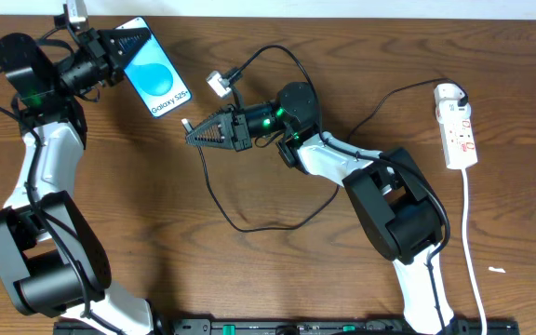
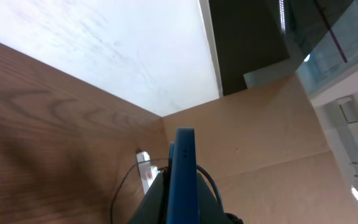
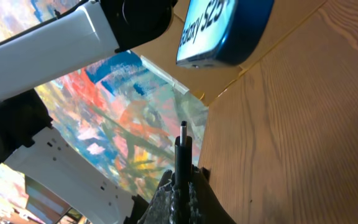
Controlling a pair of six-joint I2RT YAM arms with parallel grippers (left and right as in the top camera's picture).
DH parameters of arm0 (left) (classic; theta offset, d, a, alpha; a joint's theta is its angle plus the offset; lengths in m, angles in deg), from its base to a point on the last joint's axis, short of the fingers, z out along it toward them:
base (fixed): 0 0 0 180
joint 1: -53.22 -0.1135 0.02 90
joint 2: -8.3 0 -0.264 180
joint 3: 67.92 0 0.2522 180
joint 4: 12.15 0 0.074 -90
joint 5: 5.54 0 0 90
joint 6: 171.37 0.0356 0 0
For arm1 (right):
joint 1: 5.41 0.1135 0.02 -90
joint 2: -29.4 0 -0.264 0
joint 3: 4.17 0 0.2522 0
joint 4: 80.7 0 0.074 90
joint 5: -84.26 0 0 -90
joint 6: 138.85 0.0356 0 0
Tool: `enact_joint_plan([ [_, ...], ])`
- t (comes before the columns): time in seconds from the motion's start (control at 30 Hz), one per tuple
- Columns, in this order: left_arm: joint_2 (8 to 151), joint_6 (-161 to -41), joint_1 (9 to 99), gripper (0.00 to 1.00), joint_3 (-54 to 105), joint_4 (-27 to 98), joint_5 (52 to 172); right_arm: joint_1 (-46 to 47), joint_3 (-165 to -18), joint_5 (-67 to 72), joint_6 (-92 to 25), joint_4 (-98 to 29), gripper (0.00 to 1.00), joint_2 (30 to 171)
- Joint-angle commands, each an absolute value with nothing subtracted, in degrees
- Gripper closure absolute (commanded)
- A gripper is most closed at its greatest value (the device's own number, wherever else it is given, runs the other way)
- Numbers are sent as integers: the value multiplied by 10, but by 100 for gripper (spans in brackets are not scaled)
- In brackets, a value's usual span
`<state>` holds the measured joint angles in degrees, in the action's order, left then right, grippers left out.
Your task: Plug charger to phone and switch on socket
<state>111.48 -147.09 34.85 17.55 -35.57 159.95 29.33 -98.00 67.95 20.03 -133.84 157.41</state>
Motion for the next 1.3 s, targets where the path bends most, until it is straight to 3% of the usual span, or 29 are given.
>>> enact_joint_plan([
  [0.0, 1101, -1461, 360, 93, 182, -362, 1606, 296, -985, 666, 206, -1341, 99, 1568],
  [1.27, 1101, -1477, 366, 93, 182, -362, 1625, 294, -985, 657, 238, -1377, 99, 1568],
])
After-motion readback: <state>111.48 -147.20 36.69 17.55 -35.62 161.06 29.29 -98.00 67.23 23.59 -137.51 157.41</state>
